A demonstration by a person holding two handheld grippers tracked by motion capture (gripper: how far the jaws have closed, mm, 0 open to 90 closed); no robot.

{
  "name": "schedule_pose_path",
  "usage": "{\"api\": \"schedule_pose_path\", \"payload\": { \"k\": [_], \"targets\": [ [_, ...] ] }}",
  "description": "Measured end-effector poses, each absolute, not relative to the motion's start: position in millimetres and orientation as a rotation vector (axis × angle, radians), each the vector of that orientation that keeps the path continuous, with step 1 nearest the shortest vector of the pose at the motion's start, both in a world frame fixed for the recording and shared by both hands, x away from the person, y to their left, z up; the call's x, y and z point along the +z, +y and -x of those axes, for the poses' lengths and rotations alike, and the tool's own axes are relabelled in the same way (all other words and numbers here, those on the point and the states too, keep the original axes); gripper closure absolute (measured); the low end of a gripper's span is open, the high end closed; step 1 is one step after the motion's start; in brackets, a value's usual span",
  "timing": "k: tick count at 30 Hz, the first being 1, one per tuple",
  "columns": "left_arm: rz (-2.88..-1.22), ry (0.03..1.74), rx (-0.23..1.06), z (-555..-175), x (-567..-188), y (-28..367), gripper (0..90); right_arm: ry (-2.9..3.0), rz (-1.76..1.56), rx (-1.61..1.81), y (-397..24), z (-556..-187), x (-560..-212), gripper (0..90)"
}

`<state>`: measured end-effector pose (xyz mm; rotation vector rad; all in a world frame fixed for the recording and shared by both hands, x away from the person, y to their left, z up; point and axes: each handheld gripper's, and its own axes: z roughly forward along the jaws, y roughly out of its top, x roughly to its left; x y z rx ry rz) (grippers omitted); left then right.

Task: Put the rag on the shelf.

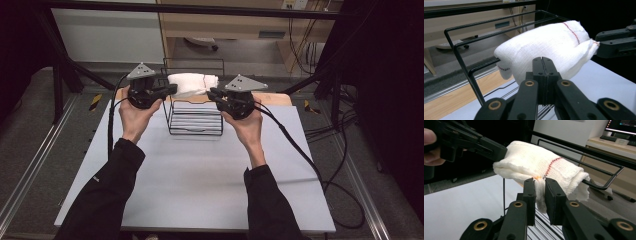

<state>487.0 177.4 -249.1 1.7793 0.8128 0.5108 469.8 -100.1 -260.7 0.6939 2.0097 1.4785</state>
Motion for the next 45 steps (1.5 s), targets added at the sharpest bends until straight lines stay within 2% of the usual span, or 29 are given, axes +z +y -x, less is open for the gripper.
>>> {"api": "schedule_pose_path", "payload": {
  "k": [3,7,12,14,22,32,37,39,45],
  "targets": [
    [-1.787,0.812,0.517,-487.7,-250.5,176.5,89.8,2.017,-0.694,1.488,-101.9,-467.5,-258.3,73.7],
    [-1.793,0.810,0.526,-488.8,-252.1,173.8,89.8,1.996,-0.703,1.531,-106.9,-465.2,-252.2,72.5],
    [-1.811,0.803,0.531,-489.8,-255.2,169.3,89.8,2.039,-0.733,1.515,-103.8,-467.6,-252.1,87.2],
    [-1.808,0.803,0.533,-490.2,-257.0,168.5,89.8,2.061,-0.755,1.497,-100.6,-471.0,-255.7,90.0],
    [-1.816,0.817,0.539,-496.6,-266.4,167.8,89.8,2.071,-0.820,1.420,-93.2,-485.7,-269.3,90.0],
    [-1.808,0.819,0.550,-497.0,-268.1,167.4,89.5,2.049,-0.833,1.436,-94.7,-490.4,-268.5,87.1],
    [-1.816,0.809,0.522,-487.8,-267.3,171.6,83.7,2.054,-0.807,1.444,-97.9,-479.3,-265.0,77.2],
    [-1.818,0.808,0.509,-484.0,-266.2,174.9,80.0,2.067,-0.813,1.452,-99.5,-476.2,-263.1,68.8],
    [-1.845,0.822,0.502,-470.9,-271.1,184.3,61.4,2.078,-0.836,1.452,-108.9,-464.4,-259.3,44.9]
  ]
}}
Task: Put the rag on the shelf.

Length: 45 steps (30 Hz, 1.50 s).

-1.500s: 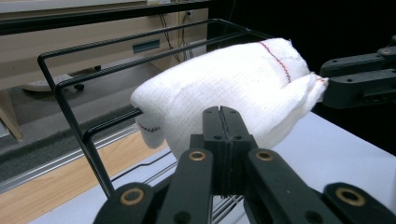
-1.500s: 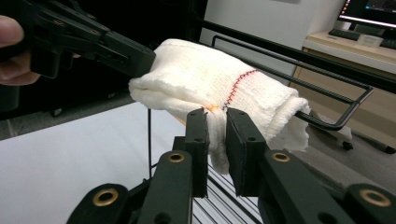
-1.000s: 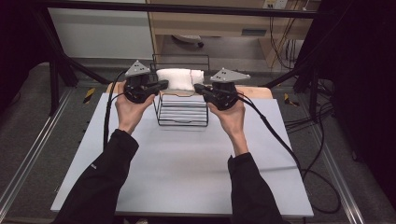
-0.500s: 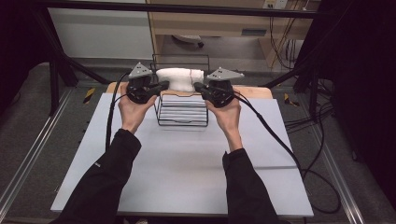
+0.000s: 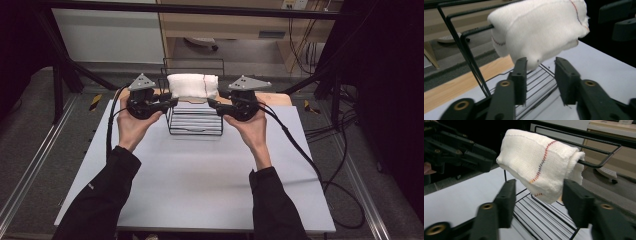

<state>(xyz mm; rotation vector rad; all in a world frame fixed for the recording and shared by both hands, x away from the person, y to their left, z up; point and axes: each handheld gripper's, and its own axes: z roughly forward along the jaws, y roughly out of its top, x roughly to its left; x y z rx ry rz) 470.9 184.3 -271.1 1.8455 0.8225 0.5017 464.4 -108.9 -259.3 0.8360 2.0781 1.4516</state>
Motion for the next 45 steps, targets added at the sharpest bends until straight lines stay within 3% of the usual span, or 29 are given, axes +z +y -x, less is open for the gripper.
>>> {"api": "schedule_pose_path", "payload": {
  "k": [12,24,45],
  "targets": [
    [-1.892,0.838,0.451,-450.4,-305.8,202.4,32.0,2.095,-0.965,1.420,-142.7,-453.3,-280.9,13.9],
    [-1.911,0.860,0.445,-426.4,-352.2,226.6,9.4,2.128,-1.039,1.403,-175.8,-433.8,-321.9,1.5],
    [-1.972,0.897,0.433,-382.8,-413.3,266.4,7.7,2.246,-1.153,1.409,-220.8,-393.6,-405.6,0.7]
  ]
}}
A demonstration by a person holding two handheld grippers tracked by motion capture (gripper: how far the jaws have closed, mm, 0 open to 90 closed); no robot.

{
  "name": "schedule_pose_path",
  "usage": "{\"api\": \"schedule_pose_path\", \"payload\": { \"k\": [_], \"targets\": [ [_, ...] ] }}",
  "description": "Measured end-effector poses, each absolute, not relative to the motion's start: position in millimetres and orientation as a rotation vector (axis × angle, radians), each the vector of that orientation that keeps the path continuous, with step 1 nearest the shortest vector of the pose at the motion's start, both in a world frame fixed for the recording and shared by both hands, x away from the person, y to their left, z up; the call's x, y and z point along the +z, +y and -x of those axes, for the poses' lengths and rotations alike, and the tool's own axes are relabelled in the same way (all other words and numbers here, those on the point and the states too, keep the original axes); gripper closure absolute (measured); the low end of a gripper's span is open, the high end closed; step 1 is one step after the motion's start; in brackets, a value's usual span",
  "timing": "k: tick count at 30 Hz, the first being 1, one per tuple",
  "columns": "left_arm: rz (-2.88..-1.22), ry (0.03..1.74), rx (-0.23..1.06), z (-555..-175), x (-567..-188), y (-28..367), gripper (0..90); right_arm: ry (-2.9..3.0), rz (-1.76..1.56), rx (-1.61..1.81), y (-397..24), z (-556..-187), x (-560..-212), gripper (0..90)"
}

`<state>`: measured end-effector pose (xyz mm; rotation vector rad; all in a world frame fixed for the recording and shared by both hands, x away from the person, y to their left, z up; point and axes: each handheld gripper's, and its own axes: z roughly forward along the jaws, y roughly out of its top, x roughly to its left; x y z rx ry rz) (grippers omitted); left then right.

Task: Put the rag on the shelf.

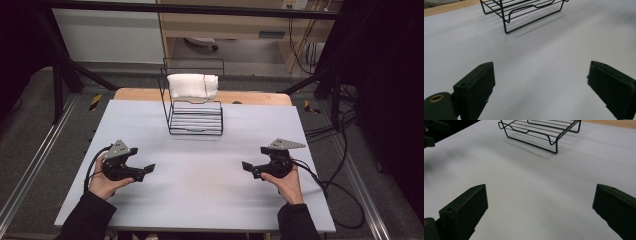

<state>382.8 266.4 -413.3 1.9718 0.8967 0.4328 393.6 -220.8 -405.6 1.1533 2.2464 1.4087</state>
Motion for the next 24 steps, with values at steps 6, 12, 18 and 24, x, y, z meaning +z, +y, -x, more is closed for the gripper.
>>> {"api": "schedule_pose_path", "payload": {
  "k": [6,12,18,24],
  "targets": [
    [-1.981,0.901,0.432,-374.4,-422.9,276.8,7.7,2.270,-1.187,1.390,-237.7,-382.7,-424.2,0.7],
    [-1.969,0.902,0.436,-367.7,-428.5,284.2,7.7,2.292,-1.183,1.382,-253.8,-371.9,-435.0,0.6],
    [-1.987,0.901,0.426,-363.6,-435.1,286.6,7.3,2.302,-1.204,1.356,-260.9,-366.3,-443.2,0.6],
    [-2.004,0.907,0.426,-362.7,-439.4,287.3,7.0,2.292,-1.207,1.375,-262.3,-364.0,-442.6,0.6]
  ]
}}
